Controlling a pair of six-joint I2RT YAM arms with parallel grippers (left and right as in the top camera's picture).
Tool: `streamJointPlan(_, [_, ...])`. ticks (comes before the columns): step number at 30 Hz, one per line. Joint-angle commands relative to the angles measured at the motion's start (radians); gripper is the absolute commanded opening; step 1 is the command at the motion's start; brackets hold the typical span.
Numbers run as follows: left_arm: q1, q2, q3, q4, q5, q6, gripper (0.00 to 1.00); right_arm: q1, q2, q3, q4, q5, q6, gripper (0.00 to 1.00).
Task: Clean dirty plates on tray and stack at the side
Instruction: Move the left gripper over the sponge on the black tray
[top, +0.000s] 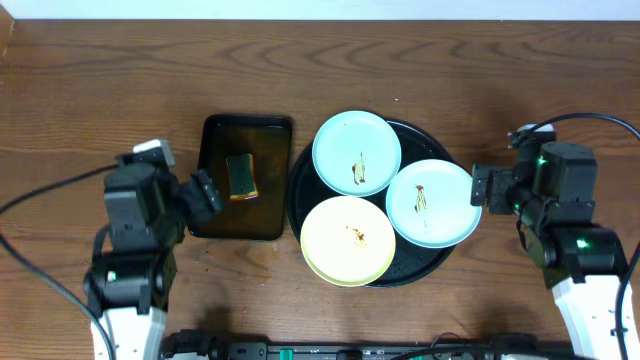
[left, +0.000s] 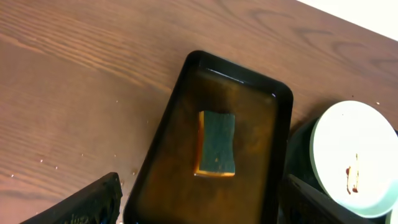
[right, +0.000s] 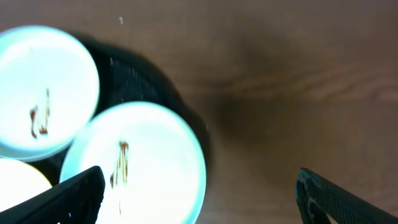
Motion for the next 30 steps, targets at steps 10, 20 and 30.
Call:
streamJointPlan(10, [-0.028, 0.238, 0.099, 0.164, 0.032, 0.024, 0.78, 0.01, 0.075, 0.014, -0.012, -0.005, 0.063, 0.96])
streamJointPlan(20, [-0.145, 0.578, 0.15, 0.164, -0.066, 0.066, 0.77, 0.01, 0.077, 0.014, 0.008, -0.004, 0.063, 0.96])
streamJointPlan(30, [-0.161, 0.786, 0.15, 0.208, -0.066, 0.066, 0.72, 0.01, 0.077, 0.014, 0.008, -0.004, 0.063, 0.97])
